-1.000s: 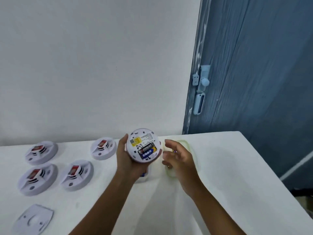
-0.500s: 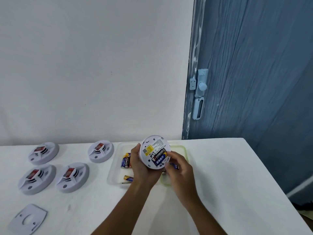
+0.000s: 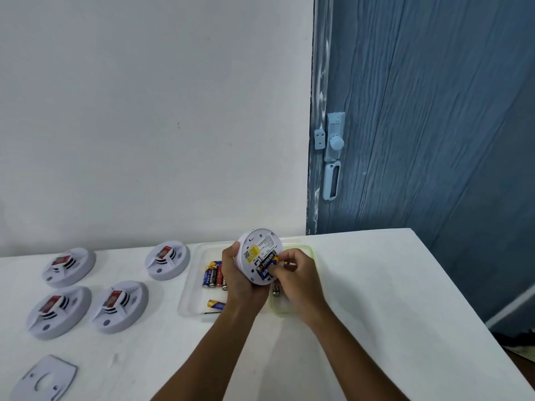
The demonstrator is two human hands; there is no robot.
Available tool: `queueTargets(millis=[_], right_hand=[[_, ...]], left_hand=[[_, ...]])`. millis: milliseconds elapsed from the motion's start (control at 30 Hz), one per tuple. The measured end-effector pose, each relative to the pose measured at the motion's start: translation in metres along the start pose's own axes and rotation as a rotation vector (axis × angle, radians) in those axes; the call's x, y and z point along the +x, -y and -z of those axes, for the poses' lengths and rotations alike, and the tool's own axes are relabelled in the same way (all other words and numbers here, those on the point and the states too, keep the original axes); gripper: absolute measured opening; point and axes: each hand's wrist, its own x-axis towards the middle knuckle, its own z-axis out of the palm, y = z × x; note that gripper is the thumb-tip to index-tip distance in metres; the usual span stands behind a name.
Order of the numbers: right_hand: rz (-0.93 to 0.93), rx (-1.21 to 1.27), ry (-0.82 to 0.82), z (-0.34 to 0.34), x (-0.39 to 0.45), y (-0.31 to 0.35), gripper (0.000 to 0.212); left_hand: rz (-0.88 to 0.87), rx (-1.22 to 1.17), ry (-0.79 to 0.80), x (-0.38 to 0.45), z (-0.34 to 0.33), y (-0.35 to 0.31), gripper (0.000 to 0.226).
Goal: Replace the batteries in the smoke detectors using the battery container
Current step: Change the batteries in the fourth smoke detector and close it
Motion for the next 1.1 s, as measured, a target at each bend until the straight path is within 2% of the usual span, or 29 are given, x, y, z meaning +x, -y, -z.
queueTargets(millis=[200, 400, 567, 667, 767, 900, 1100], right_hand=[[0.052, 0.075, -0.007, 0.003, -0.002, 0.005, 0.016], [0.183, -0.003, -0.186, -0.001, -0.001, 0.007, 0.016], [0.057, 0.322, -0.193, 0.015, 0.005, 0.011, 0.014], [0.048, 0.174, -0.199, 0.036, 0.023, 0.002, 0.014], [0.069, -0.096, -0.103, 0.045, 0.035, -0.006, 0.018], [0.148, -0.316, -0.019, 0.04, 0.043, -0.012, 0.012], [0.193, -0.211, -0.04, 0.039, 0.043, -0.005, 0.025]], left_hand=[[-0.034, 0.034, 0.024, 0.001, 0.002, -0.006, 0.043], [-0.06, 0.107, 0.035, 0.002, 0.0, -0.006, 0.039], [-0.069, 0.153, 0.026, 0.004, -0.001, -0.012, 0.036], [-0.086, 0.137, 0.019, 0.008, 0.006, -0.02, 0.035], [-0.085, 0.113, 0.038, 0.011, 0.01, -0.024, 0.037], [-0.057, 0.094, 0.053, 0.013, 0.012, -0.025, 0.037], [0.007, 0.029, 0.103, 0.013, 0.013, -0.029, 0.054]])
